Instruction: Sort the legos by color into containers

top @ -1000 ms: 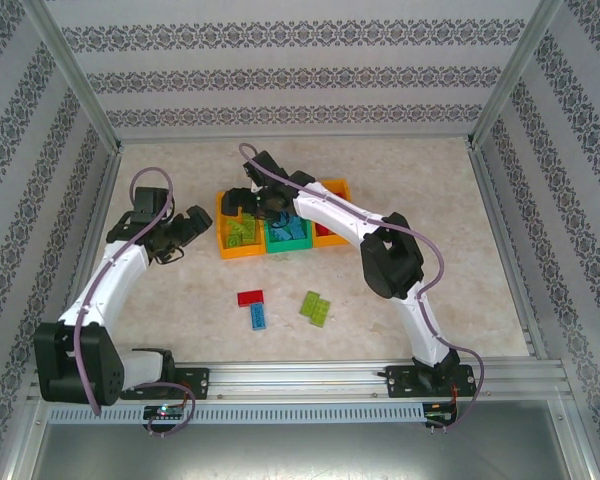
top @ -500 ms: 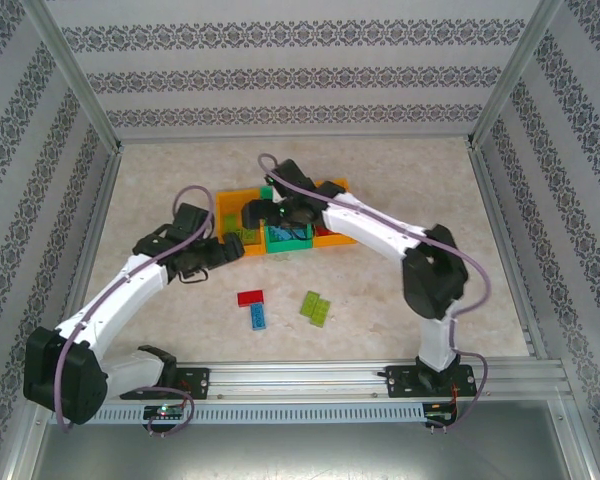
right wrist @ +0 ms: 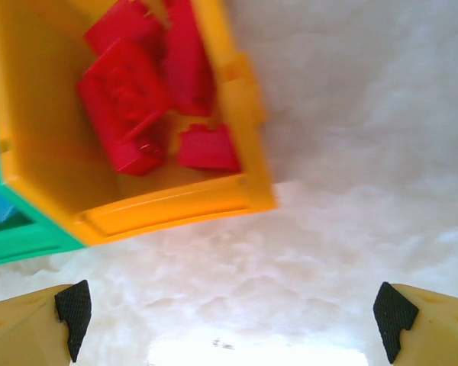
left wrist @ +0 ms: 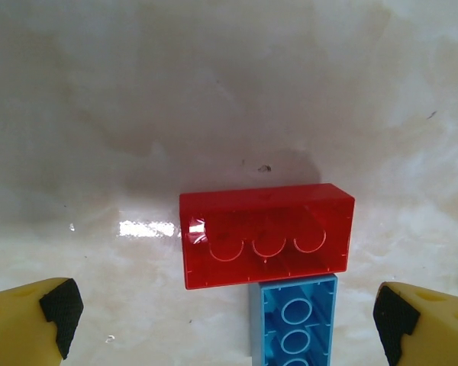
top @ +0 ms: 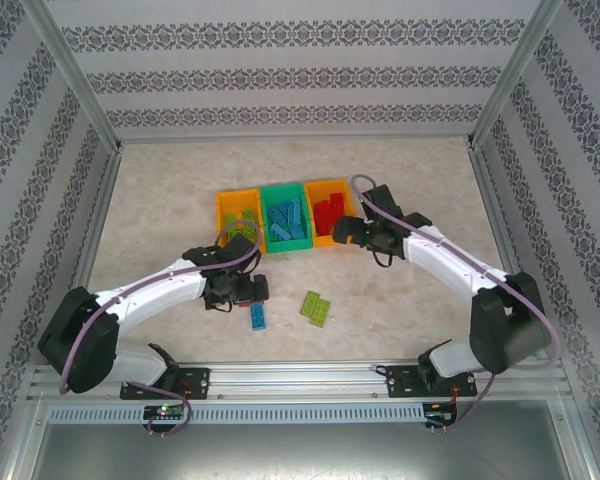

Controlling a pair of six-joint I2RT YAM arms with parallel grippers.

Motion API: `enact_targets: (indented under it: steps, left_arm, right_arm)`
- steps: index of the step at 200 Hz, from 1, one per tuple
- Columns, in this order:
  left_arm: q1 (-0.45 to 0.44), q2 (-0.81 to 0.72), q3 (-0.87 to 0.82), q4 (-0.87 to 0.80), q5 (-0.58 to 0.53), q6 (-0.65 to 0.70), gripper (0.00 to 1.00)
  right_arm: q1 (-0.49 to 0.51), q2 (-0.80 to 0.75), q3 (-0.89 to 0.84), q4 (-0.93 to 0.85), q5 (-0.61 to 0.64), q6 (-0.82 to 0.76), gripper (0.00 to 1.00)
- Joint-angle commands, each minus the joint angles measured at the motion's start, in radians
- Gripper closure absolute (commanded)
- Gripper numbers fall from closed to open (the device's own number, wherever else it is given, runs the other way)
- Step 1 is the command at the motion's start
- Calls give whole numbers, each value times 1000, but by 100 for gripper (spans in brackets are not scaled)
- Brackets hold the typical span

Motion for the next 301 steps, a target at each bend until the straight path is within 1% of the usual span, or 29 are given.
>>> enact_targets:
  steps: [1,31,76,117,157,301]
  left_arm:
    - [-28,51,36,-33,-25,-42,1]
    - [-32,98,37,-3,-26,-57,0]
    - [-33,146,78,23,-28,-49,0]
    - [-32,166,98,32,-27,-38,0]
    - [-33,132,98,20,-53,-48,1]
    - [-33,213,105,79,-12,-65,0]
  right_arm:
    - [-55,-61,-51,6,33,-25,2]
    - [-121,-113,-98,8,8,-44,2]
    - [-163,-145,-146,13,-27,-49,2]
    - [-176,-164,-171,15,-37,-45,2]
    - [-185,-172,-183,18,-42,-43,2]
    - [-197,-197,-216,17,-49,-38,2]
